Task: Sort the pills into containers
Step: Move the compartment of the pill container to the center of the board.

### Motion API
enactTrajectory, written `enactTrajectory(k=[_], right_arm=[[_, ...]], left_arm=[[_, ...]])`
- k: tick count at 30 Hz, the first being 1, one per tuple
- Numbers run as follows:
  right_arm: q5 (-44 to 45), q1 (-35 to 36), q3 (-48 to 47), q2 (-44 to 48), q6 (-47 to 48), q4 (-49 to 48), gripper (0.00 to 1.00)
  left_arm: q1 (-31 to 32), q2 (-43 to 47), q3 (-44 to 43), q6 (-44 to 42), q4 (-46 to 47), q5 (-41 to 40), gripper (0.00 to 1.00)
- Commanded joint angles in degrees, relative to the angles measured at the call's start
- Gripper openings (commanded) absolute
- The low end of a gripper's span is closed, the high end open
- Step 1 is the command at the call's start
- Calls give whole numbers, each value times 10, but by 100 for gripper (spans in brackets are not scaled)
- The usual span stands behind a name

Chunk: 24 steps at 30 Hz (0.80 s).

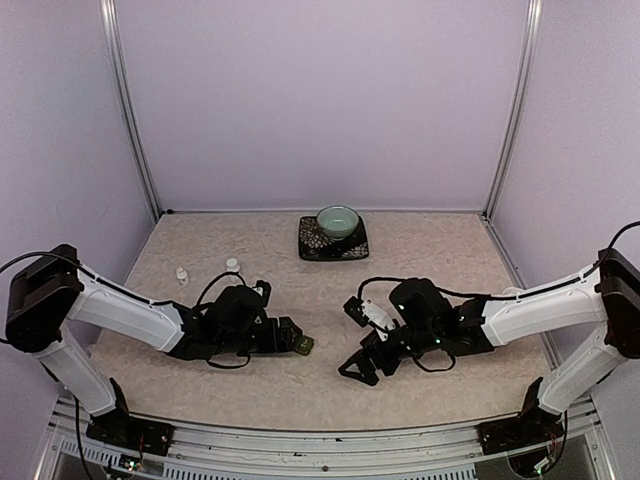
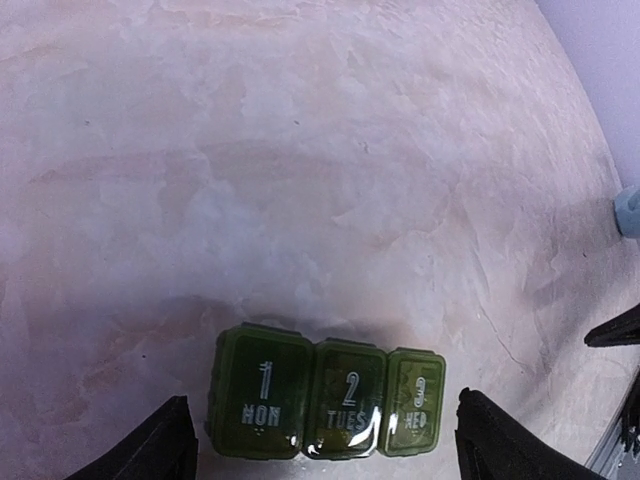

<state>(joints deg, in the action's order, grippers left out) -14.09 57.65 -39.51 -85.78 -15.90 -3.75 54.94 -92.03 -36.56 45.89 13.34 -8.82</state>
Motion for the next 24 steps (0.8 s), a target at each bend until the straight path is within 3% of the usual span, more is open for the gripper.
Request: enactTrajectory(k=[1, 12, 16, 20, 24], right_arm=[[51, 5, 23, 39, -30, -8, 100], [96, 3, 41, 96, -38, 17, 100], [97, 2, 46, 108, -40, 21, 100], [117, 0, 56, 154, -38, 44, 100], [213, -6, 62, 244, -59, 101, 100]], left_arm=[[16, -7, 5, 6, 28, 21, 87], [51, -34, -11, 16, 45, 28, 87], [50, -33, -25, 11, 14, -9, 88], [50, 25, -13, 3, -25, -53, 94], [52, 145, 6, -12, -93, -103, 99]])
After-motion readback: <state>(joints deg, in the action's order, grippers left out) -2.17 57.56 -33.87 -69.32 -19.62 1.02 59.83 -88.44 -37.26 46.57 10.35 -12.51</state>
